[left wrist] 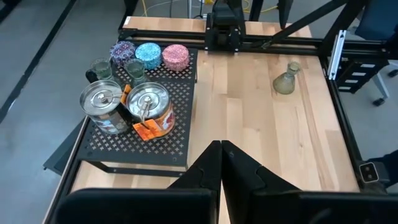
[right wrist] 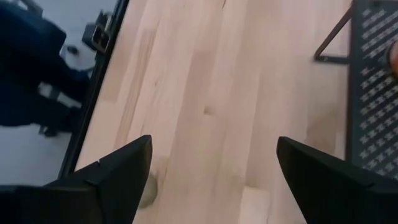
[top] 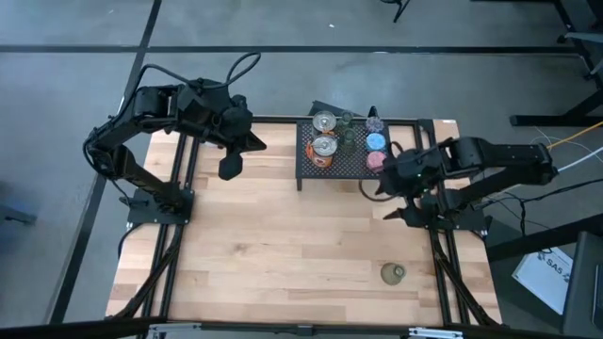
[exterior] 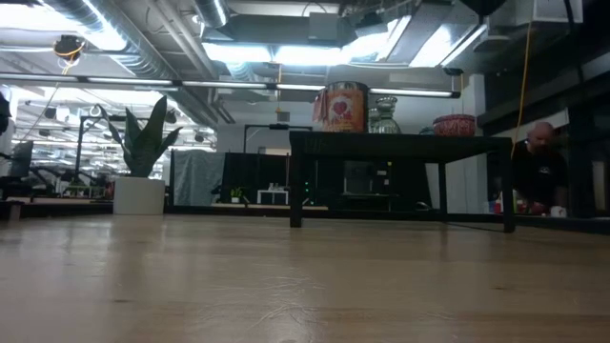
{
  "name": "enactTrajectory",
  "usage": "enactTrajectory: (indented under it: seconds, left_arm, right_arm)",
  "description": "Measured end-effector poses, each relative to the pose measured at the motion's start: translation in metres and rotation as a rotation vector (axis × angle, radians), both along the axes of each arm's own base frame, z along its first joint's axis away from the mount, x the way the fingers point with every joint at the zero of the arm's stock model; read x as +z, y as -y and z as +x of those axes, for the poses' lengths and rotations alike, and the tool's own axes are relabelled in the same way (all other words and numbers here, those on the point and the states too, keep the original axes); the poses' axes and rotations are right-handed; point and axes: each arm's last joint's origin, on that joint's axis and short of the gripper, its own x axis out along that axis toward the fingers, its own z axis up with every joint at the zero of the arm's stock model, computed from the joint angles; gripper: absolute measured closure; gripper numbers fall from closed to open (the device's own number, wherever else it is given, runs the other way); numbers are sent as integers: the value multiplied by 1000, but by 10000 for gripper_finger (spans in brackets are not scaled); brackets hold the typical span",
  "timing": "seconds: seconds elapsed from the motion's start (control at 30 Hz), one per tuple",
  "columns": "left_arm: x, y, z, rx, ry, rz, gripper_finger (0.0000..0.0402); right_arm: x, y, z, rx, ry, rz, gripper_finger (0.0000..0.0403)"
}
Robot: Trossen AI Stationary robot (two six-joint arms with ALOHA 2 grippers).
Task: Pick & Place candle stick holders
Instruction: Put the green vase candle holder on the shelf aligned with the other green vase candle holders
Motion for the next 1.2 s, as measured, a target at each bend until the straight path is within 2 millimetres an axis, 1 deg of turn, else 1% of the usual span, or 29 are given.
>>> enactTrajectory:
  seconds: [0.13,0.3,0.57,0.73,0.83,1.2]
  left_arm:
    - [0,0,0,11,-1,9,400]
    - [0,-1,0,17,-1,13,399]
    - [0,-1,0,17,-1,12,399]
    - [0,-1,0,22,0,6,397]
    - [0,-1,0,22,-1,6,400]
    - [0,-1,0,22,0,7,399]
  right_arm:
    - [-5,-7,-4,30,-73,-7,57]
    - [-12,-20,-5,63,-159,-6,57]
    - [-21,-47,-3,174,-212,-56,58]
    - [-29,-64,-5,195,-272,-110,58]
    - [-34,-74,-5,187,-313,-111,58]
    - [-68,-114,-17,168,-459,-131,58]
